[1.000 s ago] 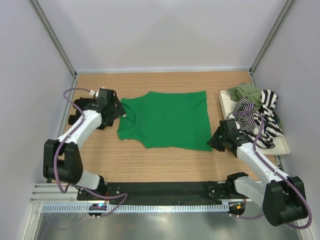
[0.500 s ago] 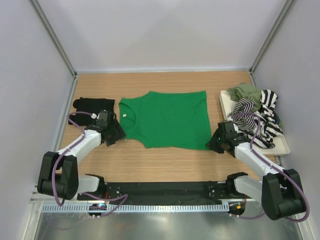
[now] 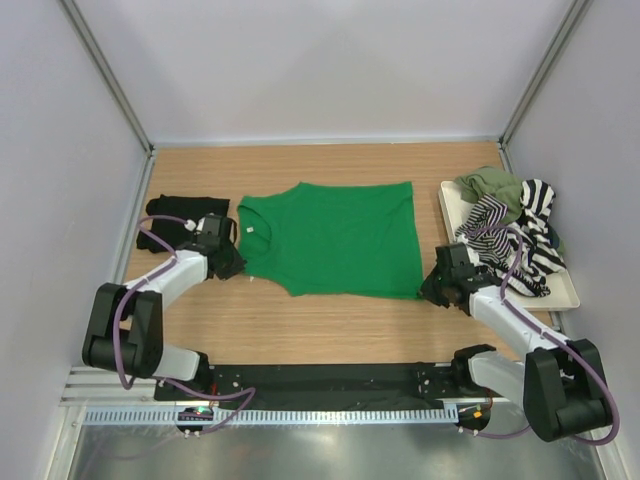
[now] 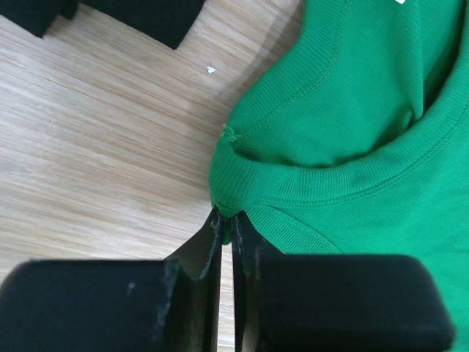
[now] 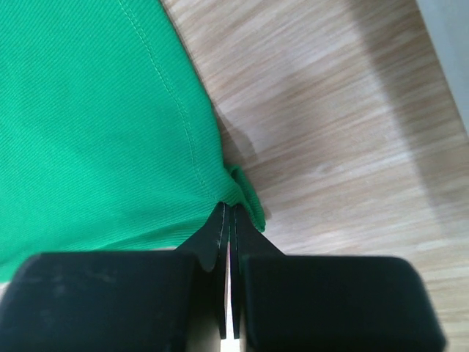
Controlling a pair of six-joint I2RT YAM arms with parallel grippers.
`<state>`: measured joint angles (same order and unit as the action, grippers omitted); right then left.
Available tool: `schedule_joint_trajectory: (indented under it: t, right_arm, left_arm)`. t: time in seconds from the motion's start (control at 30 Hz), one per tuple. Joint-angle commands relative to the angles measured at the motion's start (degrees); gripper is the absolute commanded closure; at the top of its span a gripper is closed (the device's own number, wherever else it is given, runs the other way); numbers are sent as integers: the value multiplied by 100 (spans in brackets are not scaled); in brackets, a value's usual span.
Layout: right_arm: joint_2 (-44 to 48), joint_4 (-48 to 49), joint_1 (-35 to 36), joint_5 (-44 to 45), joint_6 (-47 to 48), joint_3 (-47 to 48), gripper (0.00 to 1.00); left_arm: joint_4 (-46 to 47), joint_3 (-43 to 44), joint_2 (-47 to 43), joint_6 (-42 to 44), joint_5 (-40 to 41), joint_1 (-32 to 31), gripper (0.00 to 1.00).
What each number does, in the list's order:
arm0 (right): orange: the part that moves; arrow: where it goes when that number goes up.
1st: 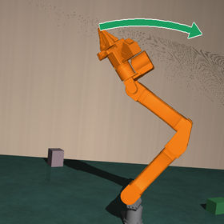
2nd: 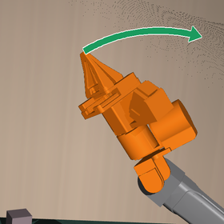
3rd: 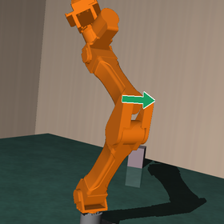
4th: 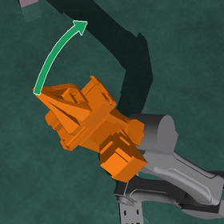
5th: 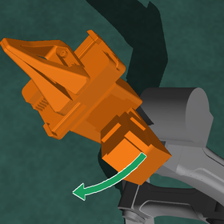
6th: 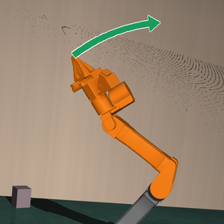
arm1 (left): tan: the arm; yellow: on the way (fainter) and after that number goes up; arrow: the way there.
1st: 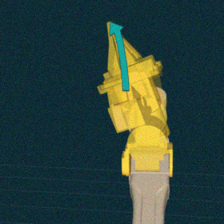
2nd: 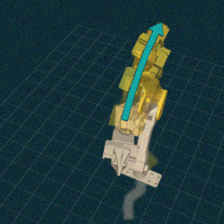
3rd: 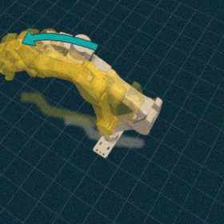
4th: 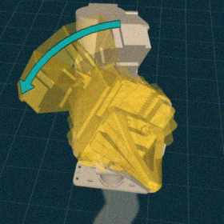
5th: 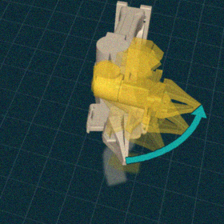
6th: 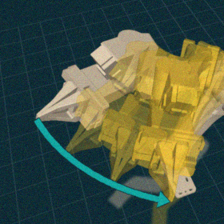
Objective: Fold and stack the tank tops
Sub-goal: Flatten the tank top out, then fold the tank top
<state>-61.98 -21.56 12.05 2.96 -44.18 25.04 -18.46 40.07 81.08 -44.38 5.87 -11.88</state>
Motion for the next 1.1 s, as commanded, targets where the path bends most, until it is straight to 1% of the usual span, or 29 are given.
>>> schedule_joint_trajectory:
  t: [0.0, 0.07, 0.1, 0.13, 0.17, 0.2, 0.23, 0.3, 0.37, 0.47, 0.53, 0.57, 0.6, 0.63, 0.67, 0.7, 0.77, 0.8, 0.9, 0.97, 1.07]
  right_arm:
    - [361, -348, 7, 249, -117, 1, 99]
    - [641, -577, 16, 275, -178, 27, 99]
    - [721, -638, 16, 284, -196, 54, 99]
    - [792, -734, 8, 284, -205, 63, 99]
    - [897, -762, 7, 284, -205, 80, 99]
    - [924, -770, 16, 293, -196, 115, 97]
    - [924, -779, 16, 284, -196, 133, 94]
    - [828, -806, 7, 249, -117, 220, 88]
    - [731, -815, 16, 196, -91, 273, 87]
    - [643, -745, 16, 100, -90, 256, 84]
    - [660, -683, 8, 82, -117, 195, 84]
    - [678, -665, 16, 82, -134, 186, 84]
    - [687, -656, 16, 90, -126, 160, 84]
    - [695, -648, 16, 108, -152, 159, 84]
    - [687, -648, 16, 126, -152, 168, 84]
    - [678, -648, 16, 126, -161, 177, 85]
    - [652, -639, 25, 126, -152, 194, 85]
    - [652, -647, 16, 134, -152, 195, 85]
    - [643, -639, 8, 143, -161, 203, 85]
    - [643, -648, 16, 143, -161, 203, 85]
    - [652, -621, 8, 134, -170, 195, 85]
  left_arm:
    - [-210, 220, -346, 114, 389, -7, 96]
    - [-421, 255, -635, 35, 555, -7, 96]
    - [-561, 255, -750, 26, 599, 1, 94]
    - [-597, 247, -847, -9, 678, -7, 91]
    - [-624, 255, -987, -18, 679, 1, 85]
    - [-676, 264, -1041, -18, 653, 1, 58]
    - [-703, 290, -1068, -1, 600, -7, 47]
    - [-782, 325, -1138, 26, 389, -33, 37]
    - [-869, 369, -1234, 35, 380, -112, 36]
    - [-1045, 352, -1568, -70, 485, -472, 36]
    - [-1028, 265, -1857, -325, 503, -1041, 37]
    - [-1028, 238, -1920, -439, 503, -1044, 38]
    - [-959, 203, -1973, -640, 486, -1358, 43]
    - [-914, 133, -1999, -738, 477, -1509, 48]
    - [-870, 106, -1991, -834, 468, -1641, 53]
    - [-774, 71, -1991, -931, 468, -1903, 62]
    - [-625, 0, -1868, -1107, 538, -2177, 69]
    - [-580, -8, -1798, -1169, 608, -2457, 72]
    - [-405, 44, -1412, -1301, 801, -2949, 72]
    - [-343, 149, -1148, -1362, 959, -3144, 70]
    - [-150, 264, -647, -1415, 1004, -3408, 65]
